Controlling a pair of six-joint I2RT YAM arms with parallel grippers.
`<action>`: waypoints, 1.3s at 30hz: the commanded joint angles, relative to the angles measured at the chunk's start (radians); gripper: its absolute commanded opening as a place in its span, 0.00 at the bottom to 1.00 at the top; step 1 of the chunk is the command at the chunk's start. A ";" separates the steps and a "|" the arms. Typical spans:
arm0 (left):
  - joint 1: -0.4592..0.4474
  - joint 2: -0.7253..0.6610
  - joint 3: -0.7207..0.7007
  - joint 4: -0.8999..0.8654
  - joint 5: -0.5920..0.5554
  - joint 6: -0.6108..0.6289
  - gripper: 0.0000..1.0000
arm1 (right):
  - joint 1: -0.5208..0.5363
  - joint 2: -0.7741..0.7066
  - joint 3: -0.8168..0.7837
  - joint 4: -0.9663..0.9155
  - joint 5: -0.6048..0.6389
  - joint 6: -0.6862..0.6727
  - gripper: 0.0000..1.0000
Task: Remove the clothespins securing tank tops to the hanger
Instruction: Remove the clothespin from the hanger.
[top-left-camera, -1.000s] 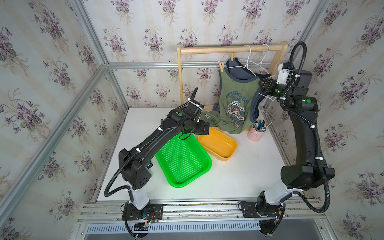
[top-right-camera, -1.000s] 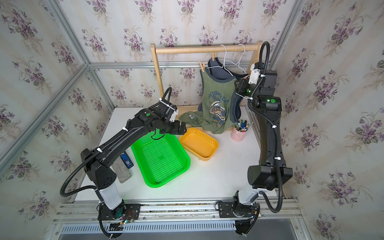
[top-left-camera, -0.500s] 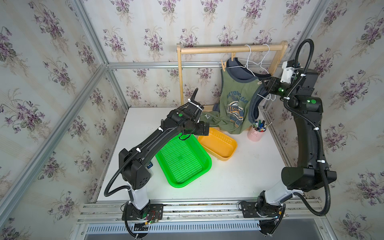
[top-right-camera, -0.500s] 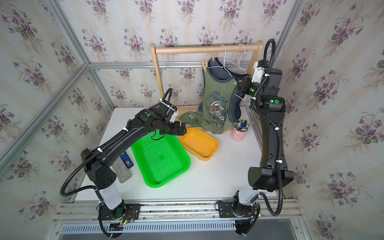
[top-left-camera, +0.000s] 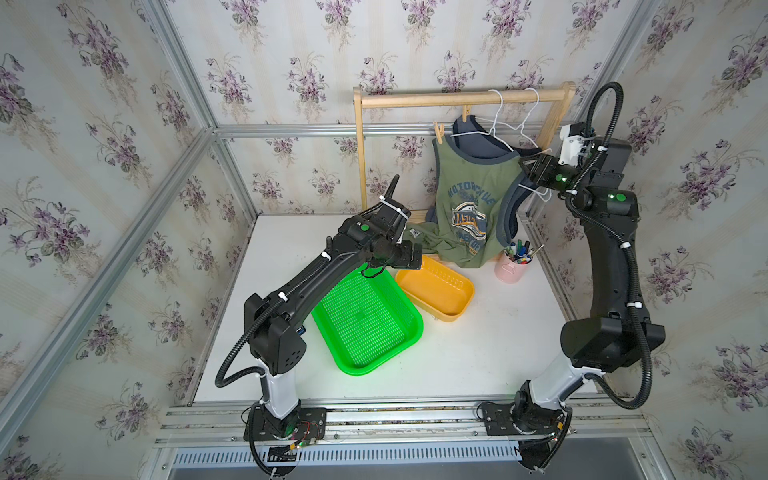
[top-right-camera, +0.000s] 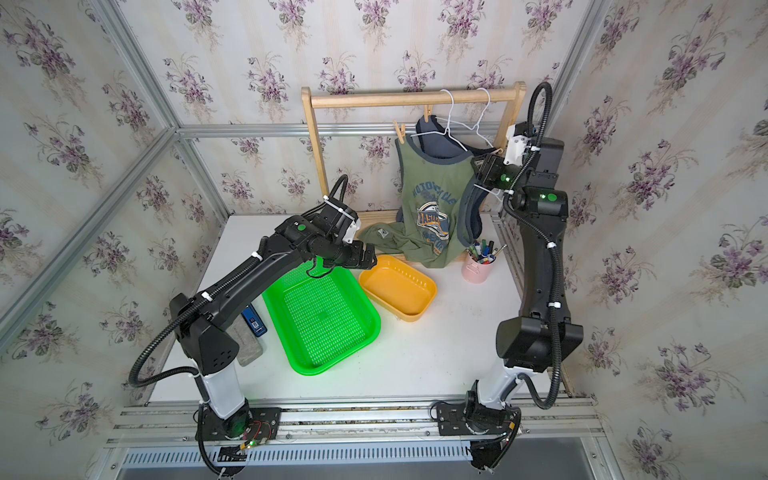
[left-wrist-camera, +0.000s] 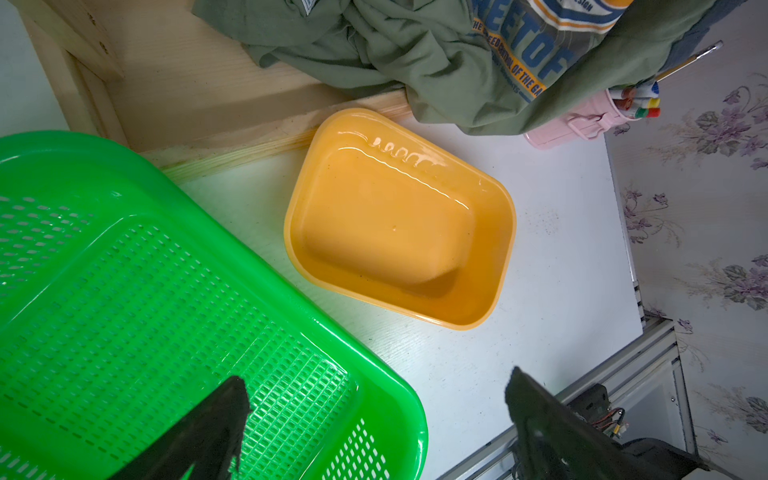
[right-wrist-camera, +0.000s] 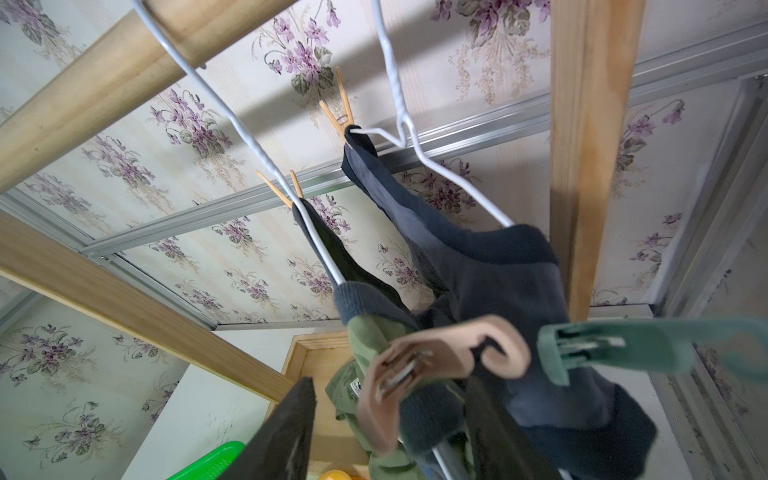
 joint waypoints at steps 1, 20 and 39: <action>-0.001 -0.002 0.009 -0.015 -0.002 -0.013 0.99 | 0.002 0.019 0.006 0.024 -0.077 0.004 0.55; -0.001 0.010 0.036 -0.025 0.011 -0.015 0.99 | 0.031 -0.040 -0.058 0.018 -0.108 -0.026 0.28; 0.000 0.000 0.083 -0.036 0.000 -0.002 0.99 | 0.091 -0.106 -0.041 -0.002 -0.018 -0.041 0.14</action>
